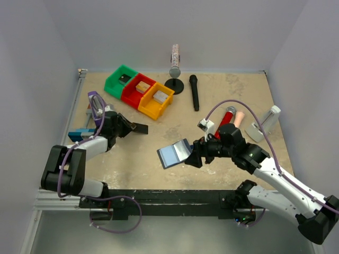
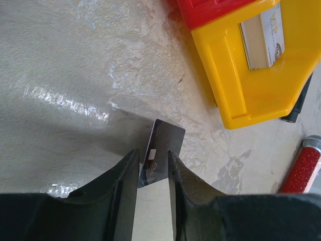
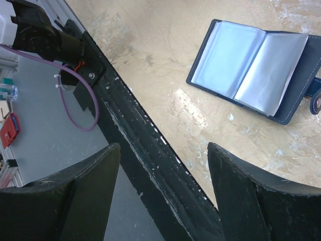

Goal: Take the credit cards out of the card holder
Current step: Place the credit card at the center of the board.

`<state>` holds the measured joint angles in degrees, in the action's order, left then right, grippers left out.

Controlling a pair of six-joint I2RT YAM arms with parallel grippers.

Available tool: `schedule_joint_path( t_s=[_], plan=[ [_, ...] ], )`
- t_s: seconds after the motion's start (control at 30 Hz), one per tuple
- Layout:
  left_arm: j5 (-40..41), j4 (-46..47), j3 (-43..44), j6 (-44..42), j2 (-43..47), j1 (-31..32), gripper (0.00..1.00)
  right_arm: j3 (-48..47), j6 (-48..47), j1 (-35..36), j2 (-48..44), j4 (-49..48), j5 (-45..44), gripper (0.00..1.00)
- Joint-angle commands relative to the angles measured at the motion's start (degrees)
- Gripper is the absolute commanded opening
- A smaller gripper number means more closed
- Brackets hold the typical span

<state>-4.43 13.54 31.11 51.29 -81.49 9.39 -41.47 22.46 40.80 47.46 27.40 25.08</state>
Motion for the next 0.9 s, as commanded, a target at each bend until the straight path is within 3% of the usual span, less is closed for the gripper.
schedule_joint_path(
  t_s=[0.0,0.33,0.5,0.7,0.87],
  plan=[
    [0.6,-0.6,1.9,-1.5,1.6,-0.4,0.35,-0.9,-0.3,-0.1,0.4,-1.2,0.4,0.75],
    [1.3,-3.6,1.8,-1.5,5.3,-0.4,0.45,-1.1,-0.5,-0.1,1.0,-0.8,0.1,0.77],
    [0.3,-6.3,1.8,-0.5,11.1,0.5,0.47,-2.6,0.8,-0.2,2.7,1.8,-5.7,0.79],
    [8.0,-13.1,1.6,-1.3,20.9,16.2,0.49,-5.4,2.9,-0.5,11.8,4.1,-17.8,0.82],
    [13.8,-13.5,-4.5,1.1,25.1,30.5,0.48,-2.7,7.6,-5.8,17.0,-1.2,-18.9,0.83]
  ],
)
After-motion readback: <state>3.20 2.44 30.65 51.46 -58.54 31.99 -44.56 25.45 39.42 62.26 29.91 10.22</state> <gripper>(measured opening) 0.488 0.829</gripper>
